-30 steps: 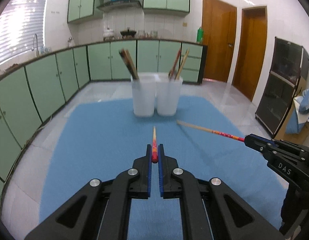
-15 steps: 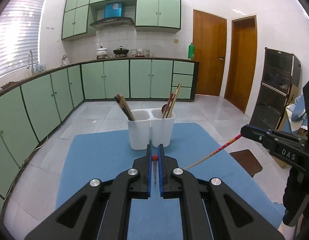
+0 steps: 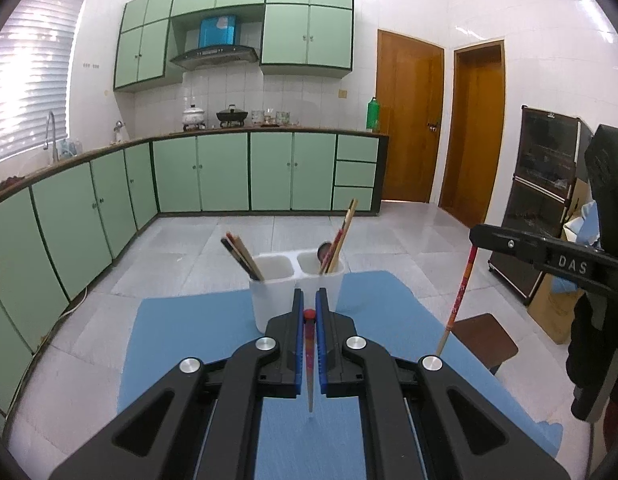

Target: Organize utensils

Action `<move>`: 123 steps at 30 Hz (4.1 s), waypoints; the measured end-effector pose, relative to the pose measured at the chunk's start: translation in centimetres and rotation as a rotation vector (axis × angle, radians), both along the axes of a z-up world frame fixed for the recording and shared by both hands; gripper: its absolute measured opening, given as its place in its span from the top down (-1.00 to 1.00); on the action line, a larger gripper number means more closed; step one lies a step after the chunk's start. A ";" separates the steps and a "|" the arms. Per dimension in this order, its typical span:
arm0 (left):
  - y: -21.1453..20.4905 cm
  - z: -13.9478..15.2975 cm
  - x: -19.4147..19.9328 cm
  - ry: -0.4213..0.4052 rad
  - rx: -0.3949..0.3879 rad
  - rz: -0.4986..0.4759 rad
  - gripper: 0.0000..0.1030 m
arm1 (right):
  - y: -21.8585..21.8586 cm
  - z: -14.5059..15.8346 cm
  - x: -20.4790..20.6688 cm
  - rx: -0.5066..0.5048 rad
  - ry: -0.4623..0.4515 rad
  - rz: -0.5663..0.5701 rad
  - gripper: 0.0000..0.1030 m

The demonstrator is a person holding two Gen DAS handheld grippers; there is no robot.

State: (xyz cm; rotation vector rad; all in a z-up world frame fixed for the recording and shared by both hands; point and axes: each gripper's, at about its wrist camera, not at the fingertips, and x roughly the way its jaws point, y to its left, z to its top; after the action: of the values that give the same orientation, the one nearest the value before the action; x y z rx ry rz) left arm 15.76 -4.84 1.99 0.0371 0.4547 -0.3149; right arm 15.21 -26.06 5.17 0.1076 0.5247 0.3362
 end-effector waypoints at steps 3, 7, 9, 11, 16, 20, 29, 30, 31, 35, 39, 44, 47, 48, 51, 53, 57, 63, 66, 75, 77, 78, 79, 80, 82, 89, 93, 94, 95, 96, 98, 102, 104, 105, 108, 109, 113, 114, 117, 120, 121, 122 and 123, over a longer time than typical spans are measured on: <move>0.0 1.4 0.8 -0.029 -0.006 -0.005 0.89 | -0.1 1.8 1.3 -0.008 -0.031 0.001 0.90; -0.4 3.9 2.5 -0.096 -0.004 -0.005 0.89 | -0.1 4.4 3.5 -0.023 -0.090 -0.010 0.90; -0.6 5.0 3.5 -0.121 -0.012 -0.006 0.89 | 0.0 5.9 4.9 -0.033 -0.127 -0.023 0.90; -0.8 6.3 4.9 -0.150 -0.015 0.001 0.89 | 0.1 7.3 6.6 -0.036 -0.165 -0.041 0.90; -1.5 8.4 9.1 -0.210 -0.009 0.025 0.89 | -0.2 9.2 10.7 -0.005 -0.226 -0.066 0.90; -1.8 8.5 12.4 -0.225 -0.027 0.051 0.89 | -0.1 9.3 13.8 0.036 -0.245 -0.079 0.90; -1.7 4.6 18.4 -0.197 -0.044 0.097 0.89 | 2.4 5.1 18.6 -0.012 -0.201 -0.079 0.90; -1.8 4.1 19.0 -0.183 -0.047 0.095 0.89 | 2.5 4.4 19.1 -0.011 -0.184 -0.078 0.90; -1.9 3.6 19.5 -0.165 -0.049 0.093 0.89 | 2.7 3.7 19.3 -0.013 -0.170 -0.078 0.90; -1.8 1.5 21.0 -0.083 -0.050 0.093 0.87 | 3.0 1.2 20.5 -0.010 -0.086 -0.051 0.81; -1.0 1.1 20.6 -0.054 -0.076 0.097 0.38 | 2.7 0.7 19.7 -0.003 -0.069 -0.055 0.38; -0.2 2.5 17.8 -0.101 -0.064 0.122 0.03 | 0.4 1.8 17.1 0.030 -0.089 -0.077 0.09; 0.3 3.2 15.4 -0.123 -0.068 0.111 -0.21 | -1.1 2.2 14.5 0.037 -0.105 -0.103 -0.22; 0.4 3.3 14.4 -0.126 -0.055 0.125 -0.37 | -1.6 2.2 13.7 0.040 -0.111 -0.109 -0.29; 0.8 3.0 11.3 -0.138 -0.059 0.126 -0.48 | -3.0 1.6 10.1 0.029 -0.120 -0.139 -0.62; 1.1 2.3 8.9 -0.140 -0.047 0.136 -0.54 | -3.8 0.6 7.3 0.018 -0.119 -0.151 -0.76; 1.6 0.2 5.1 -0.113 -0.034 0.154 -0.70 | -4.9 -1.9 2.5 0.008 -0.083 -0.163 -0.86; 2.4 -3.6 0.3 -0.011 -0.042 0.181 -0.85 | -4.4 -6.1 -3.2 -0.010 0.006 -0.180 -0.88; 2.8 -5.0 -2.0 0.029 -0.049 0.187 -0.88 | -2.8 -7.3 -5.7 -0.060 0.020 -0.175 -0.88; 2.3 -4.6 -6.8 0.034 -0.048 0.170 -0.88 | 0.9 -6.4 -9.7 -0.103 -0.006 -0.105 -0.89; 2.2 -3.9 -7.4 0.017 -0.046 0.172 -0.88 | 1.3 -5.5 -10.2 -0.095 -0.020 -0.095 -0.89; 2.3 -3.6 -7.5 0.010 -0.045 0.174 -0.88 | 1.3 -5.1 -10.3 -0.091 -0.026 -0.092 -0.89; 2.2 -3.2 -7.8 0.000 -0.044 0.178 -0.88 | 1.4 -4.7 -10.6 -0.088 -0.032 -0.089 -0.89; 2.2 -2.7 -8.2 -0.015 -0.046 0.181 -0.88 | 1.5 -4.2 -10.8 -0.082 -0.042 -0.083 -0.89; 2.2 -1.9 -8.9 -0.035 -0.051 0.180 -0.88 | 1.6 -3.4 -11.1 -0.075 -0.058 -0.075 -0.89; 1.6 0.0 -10.0 -0.081 -0.039 0.176 -0.88 | 1.9 -1.4 -12.0 -0.070 -0.093 -0.059 -0.89; 1.4 0.9 -10.4 -0.104 -0.038 0.177 -0.88 | 1.8 -0.6 -12.2 -0.057 -0.105 -0.052 -0.89; 1.3 1.1 -10.5 -0.112 -0.035 0.176 -0.88 | 1.8 -0.3 -12.3 -0.058 -0.111 -0.052 -0.89; 1.3 1.2 -10.7 -0.116 -0.034 0.175 -0.88 | 1.9 -0.2 -12.4 -0.059 -0.117 -0.052 -0.89; 1.2 1.3 -10.8 -0.120 -0.032 0.175 -0.88 | 1.9 0.0 -12.4 -0.059 -0.120 -0.051 -0.89; 1.2 1.5 -11.1 -0.131 -0.028 0.175 -0.88 | 2.0 0.2 -12.5 -0.059 -0.126 -0.050 -0.89; 1.1 1.6 -11.5 -0.142 -0.022 0.177 -0.88 | 2.1 0.2 -12.8 -0.067 -0.132 -0.050 -0.89; 1.1 1.8 -11.7 -0.147 -0.023 0.178 -0.88 | 2.2 0.2 -12.9 -0.074 -0.137 -0.052 -0.89; 1.1 1.8 -11.7 -0.148 -0.023 0.179 -0.88 | 2.2 0.2 -12.9 -0.077 -0.139 -0.052 -0.89; 1.2 1.8 -12.0 -0.155 -0.023 0.180 -0.88 | 2.2 0.3 -13.0 -0.079 -0.144 -0.050 -0.89; 1.2 1.9 -12.0 -0.156 -0.024 0.180 -0.88 | 2.3 0.3 -13.2 -0.081 -0.146 -0.051 -0.89; 1.3 1.9 -12.1 -0.158 -0.025 0.182 -0.88 | 2.4 0.3 -13.3 -0.084 -0.148 -0.049 -0.89; 1.3 1.9 -12.1 -0.156 -0.024 0.182 -0.88 | 2.4 0.3 -13.3 -0.085 -0.147 -0.049 -0.89; 1.5 1.9 -12.2 -0.156 -0.028 0.183 -0.88 | 2.5 0.2 -13.2 -0.085 -0.147 -0.050 -0.89; 1.6 2.0 -12.3 -0.157 -0.029 0.183 -0.88 | 2.5 0.3 -13.2 -0.084 -0.146 -0.049 -0.89; 1.6 2.0 -12.4 -0.158 -0.030 0.183 -0.88 | 2.5 0.3 -13.2 -0.085 -0.146 -0.050 -0.89; 1.6 2.0 -12.4 -0.158 -0.030 0.183 -0.88 | 2.5 0.3 -13.2 -0.086 -0.146 -0.051 -0.89; 1.6 2.0 -12.3 -0.158 -0.029 0.183 -0.88 | 2.5 0.3 -13.2 -0.085 -0.146 -0.050 -0.89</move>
State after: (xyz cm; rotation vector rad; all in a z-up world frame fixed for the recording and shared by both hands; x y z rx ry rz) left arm 3.43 -3.23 3.99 -0.0085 0.2945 -0.1371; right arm 2.01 -23.61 5.51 0.0139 0.3908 0.2703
